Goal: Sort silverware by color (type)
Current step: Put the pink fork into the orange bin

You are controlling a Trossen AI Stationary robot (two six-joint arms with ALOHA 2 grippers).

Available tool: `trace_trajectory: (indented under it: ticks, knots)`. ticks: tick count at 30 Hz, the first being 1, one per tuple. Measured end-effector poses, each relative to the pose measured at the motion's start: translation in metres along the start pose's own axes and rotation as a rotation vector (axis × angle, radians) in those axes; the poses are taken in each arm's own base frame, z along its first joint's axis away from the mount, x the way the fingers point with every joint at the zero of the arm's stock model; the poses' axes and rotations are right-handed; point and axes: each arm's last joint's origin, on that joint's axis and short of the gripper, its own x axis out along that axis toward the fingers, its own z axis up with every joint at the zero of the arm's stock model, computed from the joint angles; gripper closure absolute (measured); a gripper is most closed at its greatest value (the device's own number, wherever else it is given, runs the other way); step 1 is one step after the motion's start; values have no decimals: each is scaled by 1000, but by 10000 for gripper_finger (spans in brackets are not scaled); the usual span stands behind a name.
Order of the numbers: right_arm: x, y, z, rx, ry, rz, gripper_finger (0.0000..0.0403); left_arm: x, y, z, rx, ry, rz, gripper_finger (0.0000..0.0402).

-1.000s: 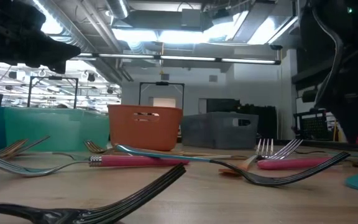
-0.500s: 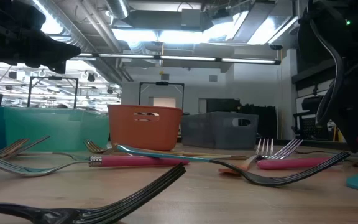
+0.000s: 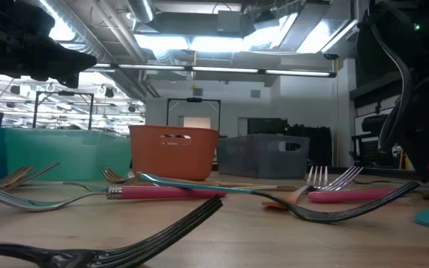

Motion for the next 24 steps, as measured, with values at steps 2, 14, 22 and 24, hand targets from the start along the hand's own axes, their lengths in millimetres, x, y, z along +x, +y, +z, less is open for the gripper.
trace_trajectory:
  ticks: [2, 14, 22, 24]
  knots:
    - [0, 0, 0, 0, 0, 0, 123, 0, 0, 0, 0, 0, 0, 400]
    - [0, 1, 0, -26, -5, 20, 123, 0, 0, 0, 0, 0, 0, 400]
    - [0, 1, 0, -26, -6, 25, 123, 0, 0, 0, 0, 0, 0, 400]
    - [0, 1, 0, -26, -6, 24, 123, 0, 0, 0, 0, 0, 0, 400]
